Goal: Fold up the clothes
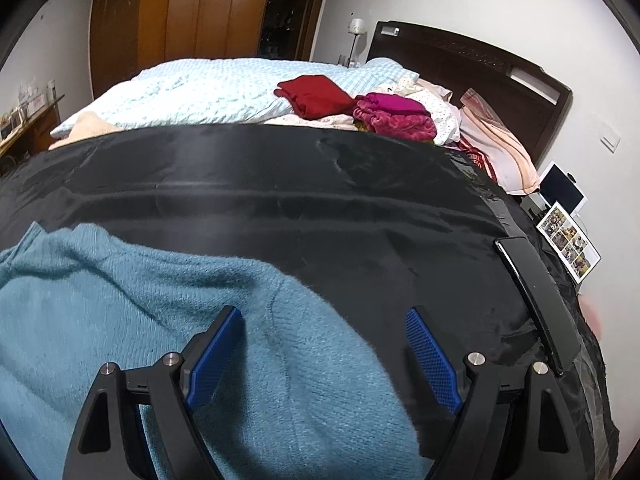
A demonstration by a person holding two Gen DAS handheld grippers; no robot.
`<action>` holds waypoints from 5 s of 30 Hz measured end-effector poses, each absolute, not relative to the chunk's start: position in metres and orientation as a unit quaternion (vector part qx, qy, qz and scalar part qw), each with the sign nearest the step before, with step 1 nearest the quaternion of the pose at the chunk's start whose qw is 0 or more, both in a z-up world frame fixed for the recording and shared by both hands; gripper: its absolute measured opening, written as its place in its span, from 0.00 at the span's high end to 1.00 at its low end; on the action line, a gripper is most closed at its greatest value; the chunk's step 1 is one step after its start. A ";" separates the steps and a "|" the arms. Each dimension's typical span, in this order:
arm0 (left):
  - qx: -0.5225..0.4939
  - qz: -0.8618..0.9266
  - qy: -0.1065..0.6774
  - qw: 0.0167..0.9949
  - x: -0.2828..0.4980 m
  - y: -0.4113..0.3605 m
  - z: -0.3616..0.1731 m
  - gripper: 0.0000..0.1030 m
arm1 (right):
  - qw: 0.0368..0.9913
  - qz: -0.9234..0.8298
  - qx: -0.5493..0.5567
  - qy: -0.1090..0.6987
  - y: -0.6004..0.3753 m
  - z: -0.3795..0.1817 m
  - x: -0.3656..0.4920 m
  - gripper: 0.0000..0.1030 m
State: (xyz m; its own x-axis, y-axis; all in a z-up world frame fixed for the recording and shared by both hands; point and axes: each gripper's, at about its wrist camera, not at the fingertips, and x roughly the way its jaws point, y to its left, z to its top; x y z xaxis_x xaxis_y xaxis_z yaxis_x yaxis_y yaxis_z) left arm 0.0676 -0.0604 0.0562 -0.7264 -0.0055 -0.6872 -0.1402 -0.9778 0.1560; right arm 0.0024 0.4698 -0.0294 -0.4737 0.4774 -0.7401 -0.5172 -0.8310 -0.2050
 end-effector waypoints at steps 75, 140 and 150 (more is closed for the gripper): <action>-0.428 0.866 0.112 0.234 -0.087 0.166 -0.067 0.26 | 0.271 0.853 -0.387 0.223 0.493 -0.024 0.334 0.12; -0.430 0.862 0.113 0.244 -0.078 0.172 -0.066 0.20 | 0.335 0.856 -0.298 0.259 0.473 -0.003 0.415 0.26; -0.430 0.862 0.113 0.244 -0.077 0.173 -0.065 0.20 | 0.352 0.819 -0.299 0.342 0.474 -0.010 0.467 0.26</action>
